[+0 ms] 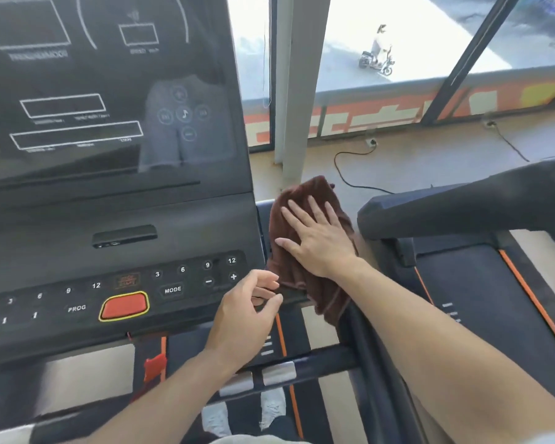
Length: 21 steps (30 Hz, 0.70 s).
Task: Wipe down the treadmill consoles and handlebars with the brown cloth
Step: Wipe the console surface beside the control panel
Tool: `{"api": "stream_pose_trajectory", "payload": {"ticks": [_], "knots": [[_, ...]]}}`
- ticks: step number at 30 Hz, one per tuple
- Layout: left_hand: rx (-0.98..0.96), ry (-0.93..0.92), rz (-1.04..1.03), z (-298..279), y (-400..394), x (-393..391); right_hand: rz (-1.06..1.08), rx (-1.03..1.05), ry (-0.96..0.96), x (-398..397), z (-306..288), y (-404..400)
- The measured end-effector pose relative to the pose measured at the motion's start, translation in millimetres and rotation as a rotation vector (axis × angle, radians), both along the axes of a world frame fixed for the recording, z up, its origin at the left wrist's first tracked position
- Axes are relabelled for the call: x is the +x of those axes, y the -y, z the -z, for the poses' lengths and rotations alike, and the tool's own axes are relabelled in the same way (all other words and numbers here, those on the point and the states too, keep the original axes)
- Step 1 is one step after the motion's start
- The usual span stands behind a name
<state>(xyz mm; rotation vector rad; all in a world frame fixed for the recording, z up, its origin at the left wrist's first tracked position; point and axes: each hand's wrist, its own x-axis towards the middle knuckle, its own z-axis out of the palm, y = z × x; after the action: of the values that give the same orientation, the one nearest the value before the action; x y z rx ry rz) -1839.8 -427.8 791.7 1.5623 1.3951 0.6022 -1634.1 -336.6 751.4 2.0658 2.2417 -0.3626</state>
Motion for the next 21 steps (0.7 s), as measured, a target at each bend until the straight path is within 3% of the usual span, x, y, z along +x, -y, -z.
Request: {"api": "stream_pose_trajectory", "payload": {"ticks": [7, 10, 13, 16, 21], "knots": [[0.044, 0.001, -0.093, -6, -5, -19, 0.174, 0.047, -0.067, -13, -1, -53], [0.046, 0.003, -0.088, -7, -8, -20, 0.384, 0.066, -0.162, 8, -2, -45], [0.046, 0.0, -0.076, -1, -5, -16, 0.661, -0.027, -0.453, 33, -8, -22], [0.034, 0.003, -0.031, 3, 3, -9, 0.763, -0.037, -0.752, 41, -21, 14], [0.006, 0.031, 0.046, 8, 11, 1, 0.862, -0.069, -0.736, 36, -14, 100]]}}
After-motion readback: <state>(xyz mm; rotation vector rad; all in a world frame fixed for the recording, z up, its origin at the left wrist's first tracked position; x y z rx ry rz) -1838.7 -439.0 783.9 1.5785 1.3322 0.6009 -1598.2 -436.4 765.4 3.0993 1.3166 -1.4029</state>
